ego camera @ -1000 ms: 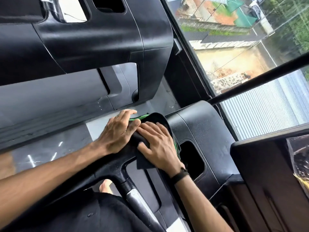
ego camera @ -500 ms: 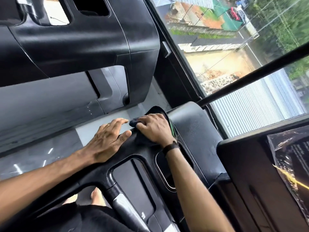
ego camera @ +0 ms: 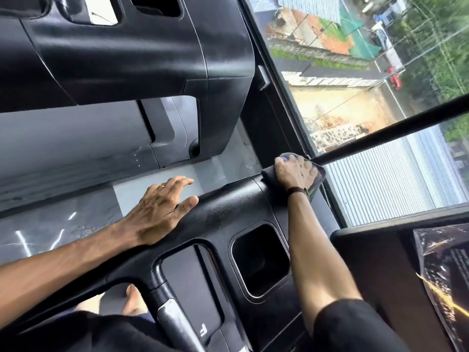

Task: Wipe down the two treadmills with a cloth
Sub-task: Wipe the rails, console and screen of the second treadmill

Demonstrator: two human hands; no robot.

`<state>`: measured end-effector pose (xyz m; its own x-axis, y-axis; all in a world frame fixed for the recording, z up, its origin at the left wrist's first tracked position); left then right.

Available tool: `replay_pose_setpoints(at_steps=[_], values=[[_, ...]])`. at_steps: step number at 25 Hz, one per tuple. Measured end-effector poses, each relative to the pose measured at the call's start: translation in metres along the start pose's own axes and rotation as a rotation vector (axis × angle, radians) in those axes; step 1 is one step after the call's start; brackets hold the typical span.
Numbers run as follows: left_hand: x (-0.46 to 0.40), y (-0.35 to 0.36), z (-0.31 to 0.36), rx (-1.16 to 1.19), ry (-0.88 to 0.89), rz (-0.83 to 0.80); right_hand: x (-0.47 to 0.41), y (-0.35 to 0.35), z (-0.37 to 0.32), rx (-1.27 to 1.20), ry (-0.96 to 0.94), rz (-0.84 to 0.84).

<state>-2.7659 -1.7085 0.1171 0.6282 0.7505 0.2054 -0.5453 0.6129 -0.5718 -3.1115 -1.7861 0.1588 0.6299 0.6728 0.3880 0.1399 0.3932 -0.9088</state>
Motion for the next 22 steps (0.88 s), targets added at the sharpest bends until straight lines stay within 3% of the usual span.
replay_pose_setpoints(at_steps=[3,5,7,9,11,13,15,19,22], values=[[0.000,0.001,-0.004,0.007,0.003,0.009,0.023,0.014,-0.049,0.145,-0.271,-0.044],[-0.001,0.000,-0.005,0.018,0.001,0.016,0.082,0.024,-0.069,0.031,-0.490,0.010],[-0.001,0.002,-0.006,0.027,-0.004,0.014,0.131,0.031,-0.063,-0.083,-0.579,0.076],[-0.002,0.003,-0.006,0.028,-0.013,0.010,0.125,0.024,-0.035,-0.118,-0.470,0.159],[-0.003,0.004,-0.008,0.031,-0.020,0.003,0.076,0.009,-0.003,-0.119,-0.225,0.173],[-0.003,0.005,-0.009,0.022,-0.022,-0.005,0.026,-0.001,0.009,-0.086,-0.058,0.087],[-0.003,0.005,-0.009,0.023,-0.028,-0.002,-0.003,0.001,-0.006,0.052,-0.046,-0.019],[-0.002,0.001,-0.005,0.030,-0.020,0.000,0.044,0.030,-0.073,0.226,-0.315,-0.125],[-0.003,0.000,-0.003,0.052,-0.001,0.012,0.155,0.051,-0.119,0.102,-0.667,-0.030]])
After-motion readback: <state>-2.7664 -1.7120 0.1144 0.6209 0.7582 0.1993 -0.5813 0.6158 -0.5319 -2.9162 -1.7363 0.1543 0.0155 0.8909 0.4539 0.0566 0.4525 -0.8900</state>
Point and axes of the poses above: each hand's wrist, its own x-axis away from the middle knuckle, its own y-axis out of the palm, z = x × y, the point moved 10 cm from there along -x, towards the middle knuckle, and after that the axes turned 12 degrees about -z, right-handed, at the moved point
